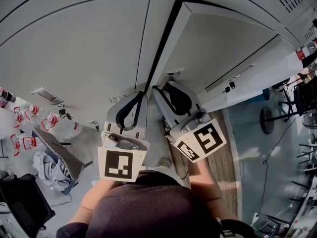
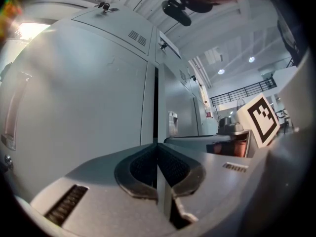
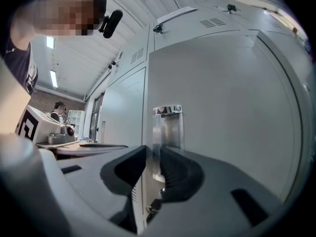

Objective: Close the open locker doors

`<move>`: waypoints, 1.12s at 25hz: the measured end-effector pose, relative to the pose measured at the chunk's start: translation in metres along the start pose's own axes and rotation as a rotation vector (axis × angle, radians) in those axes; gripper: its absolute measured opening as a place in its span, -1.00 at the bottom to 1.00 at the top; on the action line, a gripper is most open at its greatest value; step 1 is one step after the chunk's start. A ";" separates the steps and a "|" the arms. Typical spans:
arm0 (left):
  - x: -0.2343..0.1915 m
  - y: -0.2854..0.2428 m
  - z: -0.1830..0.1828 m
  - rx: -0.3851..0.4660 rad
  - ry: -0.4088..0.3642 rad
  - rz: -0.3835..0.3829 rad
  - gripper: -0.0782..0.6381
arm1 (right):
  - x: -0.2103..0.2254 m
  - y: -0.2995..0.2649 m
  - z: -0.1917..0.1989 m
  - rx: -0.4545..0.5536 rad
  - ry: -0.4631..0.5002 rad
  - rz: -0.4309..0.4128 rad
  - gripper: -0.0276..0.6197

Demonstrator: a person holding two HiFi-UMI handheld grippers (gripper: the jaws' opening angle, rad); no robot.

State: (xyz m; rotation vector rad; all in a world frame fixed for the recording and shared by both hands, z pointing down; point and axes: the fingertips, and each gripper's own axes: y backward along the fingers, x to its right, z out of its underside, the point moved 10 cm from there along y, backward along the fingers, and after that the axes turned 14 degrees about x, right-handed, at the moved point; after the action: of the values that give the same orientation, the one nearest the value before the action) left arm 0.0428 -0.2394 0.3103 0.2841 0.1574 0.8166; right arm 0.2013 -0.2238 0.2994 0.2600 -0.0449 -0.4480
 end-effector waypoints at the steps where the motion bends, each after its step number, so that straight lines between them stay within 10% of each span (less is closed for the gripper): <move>1: -0.001 0.000 0.000 -0.001 0.001 -0.001 -0.77 | 0.001 -0.001 0.000 -0.001 0.001 0.001 -0.64; 28: -0.012 0.002 0.004 -0.012 0.008 -0.028 -0.77 | 0.010 -0.024 0.007 0.003 0.003 0.030 -0.66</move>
State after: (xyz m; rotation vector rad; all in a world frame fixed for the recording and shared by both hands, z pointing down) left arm 0.0336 -0.2477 0.3151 0.2670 0.1638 0.7908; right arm 0.1993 -0.2506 0.2999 0.2627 -0.0466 -0.4175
